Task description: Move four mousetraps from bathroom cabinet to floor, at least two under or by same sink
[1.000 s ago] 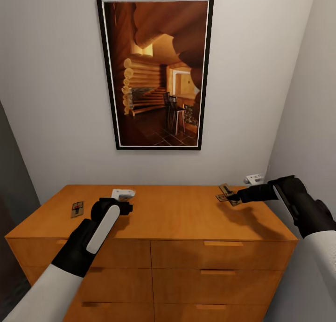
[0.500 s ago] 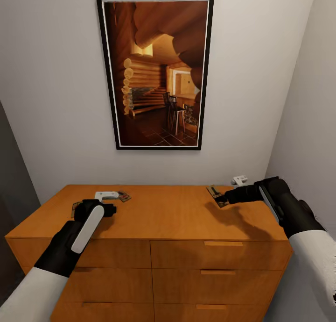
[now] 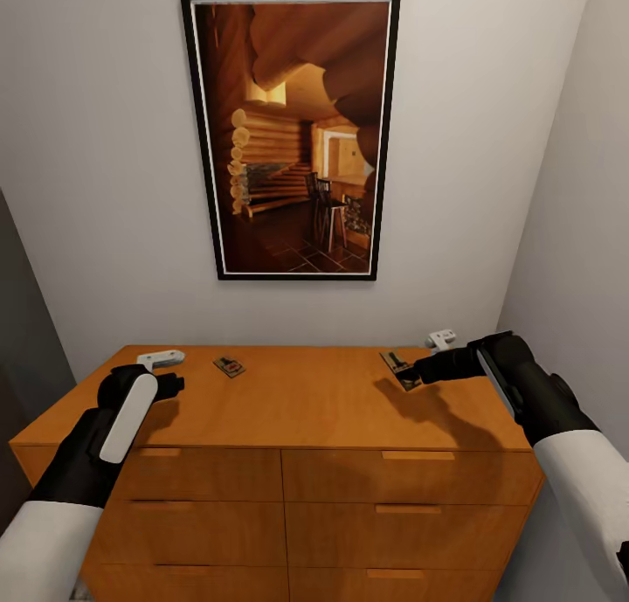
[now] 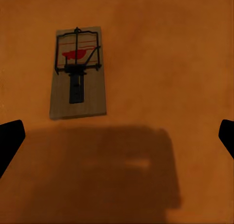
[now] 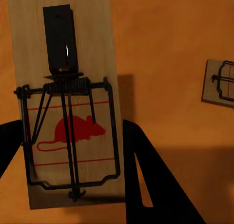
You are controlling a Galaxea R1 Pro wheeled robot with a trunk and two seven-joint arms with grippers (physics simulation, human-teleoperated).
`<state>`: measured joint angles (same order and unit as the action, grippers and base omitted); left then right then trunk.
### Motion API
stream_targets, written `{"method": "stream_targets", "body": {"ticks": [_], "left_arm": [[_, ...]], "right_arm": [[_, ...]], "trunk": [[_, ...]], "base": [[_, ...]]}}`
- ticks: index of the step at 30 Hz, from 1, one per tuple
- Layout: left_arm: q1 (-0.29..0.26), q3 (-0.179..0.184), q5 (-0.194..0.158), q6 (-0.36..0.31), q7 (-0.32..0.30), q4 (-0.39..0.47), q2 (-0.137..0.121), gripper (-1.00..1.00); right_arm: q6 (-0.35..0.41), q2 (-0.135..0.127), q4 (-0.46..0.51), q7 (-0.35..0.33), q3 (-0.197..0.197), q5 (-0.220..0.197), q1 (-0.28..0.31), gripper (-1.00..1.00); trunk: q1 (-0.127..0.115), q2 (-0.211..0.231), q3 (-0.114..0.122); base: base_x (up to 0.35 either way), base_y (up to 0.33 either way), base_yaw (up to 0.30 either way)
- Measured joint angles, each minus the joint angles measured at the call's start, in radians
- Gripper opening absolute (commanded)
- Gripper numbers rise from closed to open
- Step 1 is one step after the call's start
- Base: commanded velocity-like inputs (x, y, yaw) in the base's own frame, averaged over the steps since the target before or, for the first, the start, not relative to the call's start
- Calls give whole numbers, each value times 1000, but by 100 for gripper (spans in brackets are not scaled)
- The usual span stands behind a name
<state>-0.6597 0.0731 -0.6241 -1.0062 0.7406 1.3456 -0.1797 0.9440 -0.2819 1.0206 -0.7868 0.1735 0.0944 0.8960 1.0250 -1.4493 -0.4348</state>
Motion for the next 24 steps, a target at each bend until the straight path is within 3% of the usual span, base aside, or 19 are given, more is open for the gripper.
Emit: {"method": "stream_targets", "body": {"ticks": [5, 11, 24], "left_arm": [[0, -2, 1, 0, 2, 2, -3, 100], [-1, -3, 1, 0, 1, 2, -24, 100], [-18, -18, 2, 3, 0, -9, -33, 100]], "right_arm": [[-1, 0, 0, 0, 8, 0, 0, -100], [-4, 0, 0, 0, 9, 1, 0, -100], [-4, 0, 0, 0, 9, 1, 0, -100]], "trunk": [[0, 0, 0], [0, 0, 0], [0, 0, 0]], "base": [[0, 0, 0], [0, 0, 0], [0, 0, 0]]}}
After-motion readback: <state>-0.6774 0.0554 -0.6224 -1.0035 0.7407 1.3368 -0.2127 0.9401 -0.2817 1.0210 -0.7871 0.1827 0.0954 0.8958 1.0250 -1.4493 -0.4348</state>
